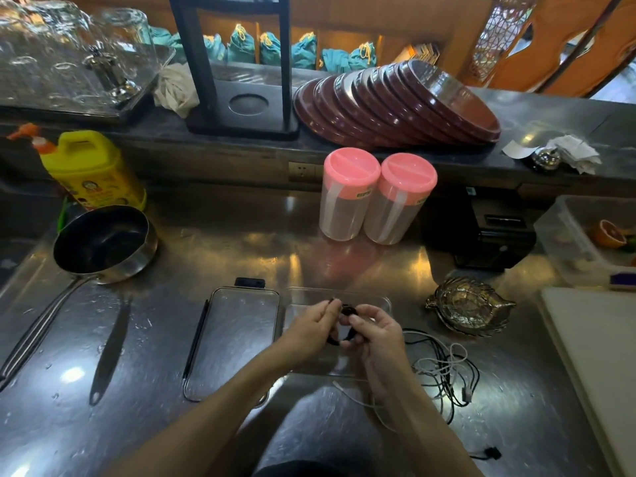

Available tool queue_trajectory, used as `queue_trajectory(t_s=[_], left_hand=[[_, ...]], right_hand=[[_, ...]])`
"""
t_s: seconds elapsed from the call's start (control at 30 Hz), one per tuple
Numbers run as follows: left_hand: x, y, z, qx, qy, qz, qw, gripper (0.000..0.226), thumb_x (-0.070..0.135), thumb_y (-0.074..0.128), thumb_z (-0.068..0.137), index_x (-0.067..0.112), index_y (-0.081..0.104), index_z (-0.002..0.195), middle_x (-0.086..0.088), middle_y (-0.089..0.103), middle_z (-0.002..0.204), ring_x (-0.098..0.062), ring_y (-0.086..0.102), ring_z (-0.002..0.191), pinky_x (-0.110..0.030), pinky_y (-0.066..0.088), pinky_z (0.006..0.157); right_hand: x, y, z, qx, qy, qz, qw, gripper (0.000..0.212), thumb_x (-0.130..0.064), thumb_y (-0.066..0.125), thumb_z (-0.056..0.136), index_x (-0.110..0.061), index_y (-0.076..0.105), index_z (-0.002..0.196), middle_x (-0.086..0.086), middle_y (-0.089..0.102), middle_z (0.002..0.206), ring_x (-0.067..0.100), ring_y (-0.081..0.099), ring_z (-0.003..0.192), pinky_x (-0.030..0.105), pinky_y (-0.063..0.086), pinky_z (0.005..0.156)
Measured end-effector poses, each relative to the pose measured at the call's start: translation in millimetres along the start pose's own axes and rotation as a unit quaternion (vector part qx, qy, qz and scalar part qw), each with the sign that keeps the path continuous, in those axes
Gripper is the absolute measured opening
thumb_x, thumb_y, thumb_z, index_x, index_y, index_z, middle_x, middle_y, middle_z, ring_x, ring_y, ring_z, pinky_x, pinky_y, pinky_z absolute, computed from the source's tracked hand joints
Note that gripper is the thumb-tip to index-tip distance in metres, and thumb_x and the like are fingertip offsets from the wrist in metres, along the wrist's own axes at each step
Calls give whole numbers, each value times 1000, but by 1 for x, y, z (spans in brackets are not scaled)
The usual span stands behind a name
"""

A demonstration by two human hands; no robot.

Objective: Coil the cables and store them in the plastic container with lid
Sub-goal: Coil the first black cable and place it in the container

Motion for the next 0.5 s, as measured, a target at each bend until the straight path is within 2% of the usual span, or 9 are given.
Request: queue_trajectory(t_s=[0.13,0.17,0.23,0.3,0.37,0.43,0.5], left_hand=[[-7,-1,0,-17,-22,20,999,30,33,38,108,26,60,89,12,60,72,2,53,60,-21,41,61],[-9,-5,2,-35,-28,37,998,27,35,39,105,27,62,94,15,65,77,1,58,69,-22,46,67],[-12,-12,6,-75,-30,97,992,24,37,43,97,29,66,102,13,70,95,-9,65,93,-34,54,87],[-12,-19,10,-112,-36,131,984,19,26,50,97,29,67,105,11,70,103,-11,66,103,-36,53,97],[-13,-21,14,-133,-41,128,982,18,13,56,97,19,68,109,7,70,103,-10,67,100,-30,55,95],[-13,-21,16,-132,-57,94,985,16,5,55,97,14,68,101,7,68,93,-3,64,84,-16,53,78],[-12,-21,15,-111,-90,51,988,16,8,52,99,16,66,97,7,64,82,-2,58,69,-10,45,61]], right_hand=[[3,-6,8,14,-18,-74,997,13,7,60,96,-1,61,106,12,78,84,8,60,48,23,56,48],[4,-8,9,15,-18,-101,995,12,5,60,96,-1,63,106,12,79,86,8,60,49,22,56,48],[6,-12,14,11,-15,-153,988,13,3,62,96,-1,66,108,11,79,87,9,60,48,22,53,46],[8,-15,16,8,-13,-195,981,14,2,65,95,0,69,108,9,79,83,9,58,45,21,49,43],[11,-16,17,12,-10,-215,977,12,1,66,95,-2,70,106,6,77,76,8,57,43,19,46,41],[12,-17,19,20,0,-222,975,10,2,65,95,-4,71,100,0,72,66,5,55,40,18,44,39],[13,-18,22,21,12,-230,973,11,3,64,95,-6,71,96,-7,68,57,2,53,40,17,43,39]])
Point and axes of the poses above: each hand's wrist, its own z-axis towards the middle knuckle, its own y-axis out of the palm, x = y × z, the point moved 1 cm from there along z, towards the middle knuckle
